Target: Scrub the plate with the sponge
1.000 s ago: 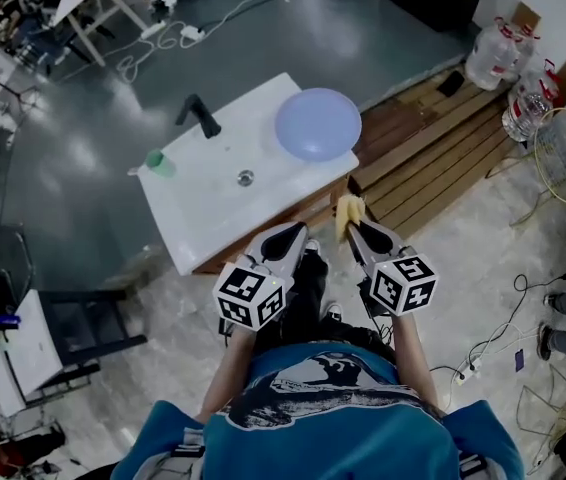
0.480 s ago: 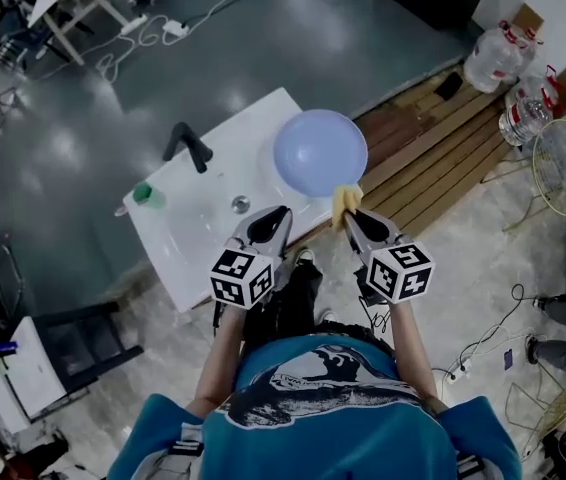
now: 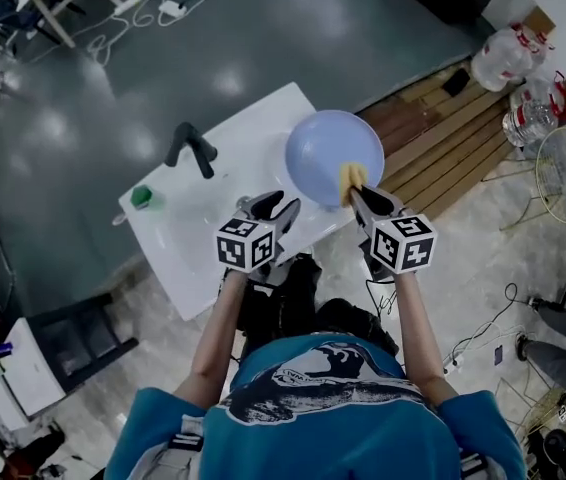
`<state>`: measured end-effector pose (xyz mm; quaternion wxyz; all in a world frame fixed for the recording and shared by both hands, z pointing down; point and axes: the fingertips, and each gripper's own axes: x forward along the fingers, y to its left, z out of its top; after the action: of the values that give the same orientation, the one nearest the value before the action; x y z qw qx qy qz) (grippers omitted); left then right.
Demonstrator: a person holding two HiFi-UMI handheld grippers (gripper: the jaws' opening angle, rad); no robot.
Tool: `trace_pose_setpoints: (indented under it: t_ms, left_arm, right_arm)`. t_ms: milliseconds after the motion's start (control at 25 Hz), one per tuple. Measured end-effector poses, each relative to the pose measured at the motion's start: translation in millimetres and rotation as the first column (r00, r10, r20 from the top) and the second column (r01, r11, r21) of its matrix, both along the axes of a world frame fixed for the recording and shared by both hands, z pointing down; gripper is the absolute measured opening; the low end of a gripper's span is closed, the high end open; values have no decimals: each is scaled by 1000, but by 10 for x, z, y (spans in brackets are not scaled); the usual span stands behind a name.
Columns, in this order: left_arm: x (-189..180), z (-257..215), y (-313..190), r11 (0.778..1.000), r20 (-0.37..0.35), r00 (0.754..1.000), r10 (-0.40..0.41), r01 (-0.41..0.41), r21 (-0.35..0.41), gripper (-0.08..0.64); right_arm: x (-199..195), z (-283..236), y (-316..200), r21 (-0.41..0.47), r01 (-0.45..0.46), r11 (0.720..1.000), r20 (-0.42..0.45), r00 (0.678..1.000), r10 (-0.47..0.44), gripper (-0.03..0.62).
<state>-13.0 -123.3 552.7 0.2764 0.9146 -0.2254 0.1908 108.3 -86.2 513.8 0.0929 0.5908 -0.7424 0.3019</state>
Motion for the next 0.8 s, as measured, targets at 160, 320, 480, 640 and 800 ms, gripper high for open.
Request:
trace_pose_setpoints:
  t_ms: [160,320,480,640,800]
  left_arm:
    - [51,226,-167,997,-19,1000,3,-5,-73,183]
    - [115,389,-261,990,-32,999,-9,5,-142,191]
    - [163,598,-352,973,-39,997,-66,56,-222,208]
    - [244,685,-409,955,-51,992,-116,97,-279,209]
    - [270,729,-477,941,-15,983,-182,169,-292,186]
  right_arm:
    - [-4,102,-222,-20,6,1000,-21,1000,-7,34]
    - [12,189,-377,-50,20,999,-39,999,-21,34]
    - [104,273,-559,-78,35,996,-68,997,-40,34]
    - [280,389,-795,-111,39,993,-93,994,-50,34]
    - [467,542,-1057,-157,36,987,-120,991,-55,34]
